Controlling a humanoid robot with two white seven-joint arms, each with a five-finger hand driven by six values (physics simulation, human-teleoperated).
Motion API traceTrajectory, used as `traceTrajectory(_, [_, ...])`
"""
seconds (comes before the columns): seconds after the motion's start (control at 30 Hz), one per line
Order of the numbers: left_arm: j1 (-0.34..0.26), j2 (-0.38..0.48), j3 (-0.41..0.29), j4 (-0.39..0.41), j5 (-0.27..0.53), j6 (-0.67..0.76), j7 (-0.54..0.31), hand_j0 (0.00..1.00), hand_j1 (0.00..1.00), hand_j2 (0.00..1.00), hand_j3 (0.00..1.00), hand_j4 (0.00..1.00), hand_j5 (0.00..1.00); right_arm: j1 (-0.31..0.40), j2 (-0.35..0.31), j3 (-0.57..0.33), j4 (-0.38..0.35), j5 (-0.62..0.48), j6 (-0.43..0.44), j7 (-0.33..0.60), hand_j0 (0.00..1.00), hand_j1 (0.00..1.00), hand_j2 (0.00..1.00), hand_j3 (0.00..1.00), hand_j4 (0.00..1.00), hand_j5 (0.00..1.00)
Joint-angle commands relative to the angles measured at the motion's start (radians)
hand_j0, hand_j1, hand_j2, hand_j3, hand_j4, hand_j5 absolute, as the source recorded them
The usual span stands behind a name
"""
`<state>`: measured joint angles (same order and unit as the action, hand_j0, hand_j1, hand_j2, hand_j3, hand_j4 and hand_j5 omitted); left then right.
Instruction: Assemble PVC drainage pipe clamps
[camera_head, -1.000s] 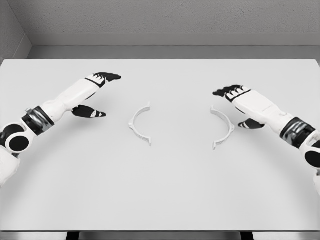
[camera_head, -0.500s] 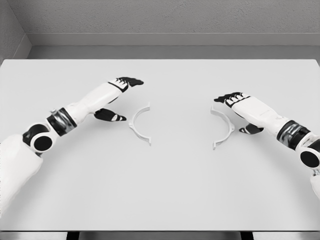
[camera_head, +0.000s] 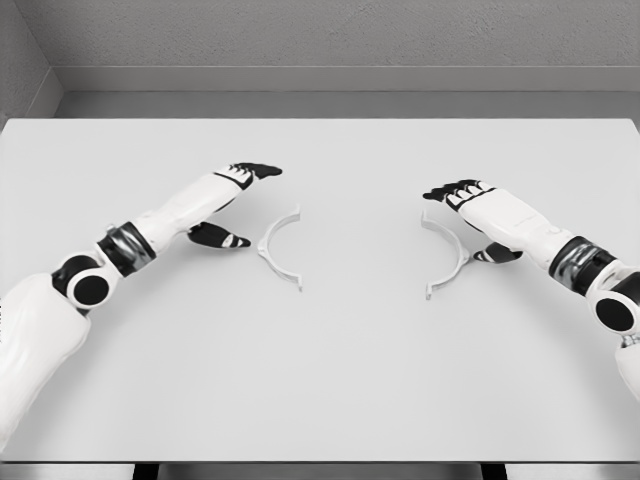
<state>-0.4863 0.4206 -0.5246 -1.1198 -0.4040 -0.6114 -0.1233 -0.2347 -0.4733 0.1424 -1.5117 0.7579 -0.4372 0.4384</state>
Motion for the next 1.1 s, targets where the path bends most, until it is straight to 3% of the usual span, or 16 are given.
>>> traceTrajectory(0.0, [0.000, -0.009, 0.000, 0.003, 0.007, 0.001, 0.001, 1.00, 1.00, 1.00, 1.00, 1.00, 1.00, 0.000, 0.007, 0.000, -0.002, -0.005, 0.002, 0.000, 1.00, 1.00, 1.00, 1.00, 1.00, 1.00])
traceTrajectory(0.6, [0.009, -0.063, -0.003, 0.003, -0.018, 0.001, 0.001, 1.00, 1.00, 1.00, 1.00, 1.00, 1.00, -0.009, 0.022, 0.029, -0.018, 0.000, 0.023, 0.000, 1.00, 1.00, 1.00, 1.00, 1.00, 1.00])
traceTrajectory(1.07, [0.000, -0.052, 0.005, 0.015, -0.013, 0.001, 0.001, 1.00, 1.00, 1.00, 1.00, 1.00, 1.00, -0.037, 0.036, 0.091, -0.022, 0.000, 0.060, 0.000, 1.00, 1.00, 1.00, 1.00, 1.00, 1.00])
